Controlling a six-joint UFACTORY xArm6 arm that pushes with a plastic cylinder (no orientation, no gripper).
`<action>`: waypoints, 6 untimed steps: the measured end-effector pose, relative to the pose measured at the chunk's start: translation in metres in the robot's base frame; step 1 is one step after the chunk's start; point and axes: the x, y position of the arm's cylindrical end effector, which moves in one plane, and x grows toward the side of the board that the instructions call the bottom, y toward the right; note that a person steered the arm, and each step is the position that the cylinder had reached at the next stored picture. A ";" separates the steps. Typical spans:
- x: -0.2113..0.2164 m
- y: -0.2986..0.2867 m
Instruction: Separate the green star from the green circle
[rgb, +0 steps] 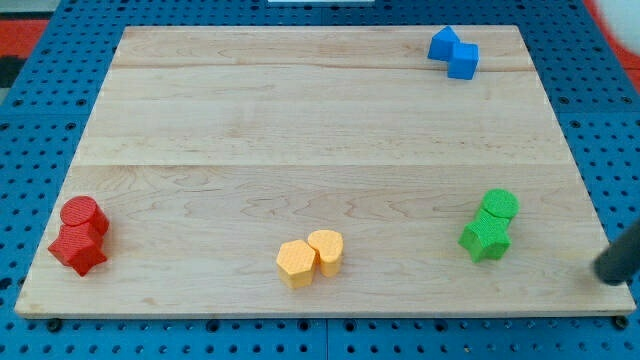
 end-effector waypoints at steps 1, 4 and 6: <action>0.000 -0.064; -0.068 -0.122; -0.090 -0.046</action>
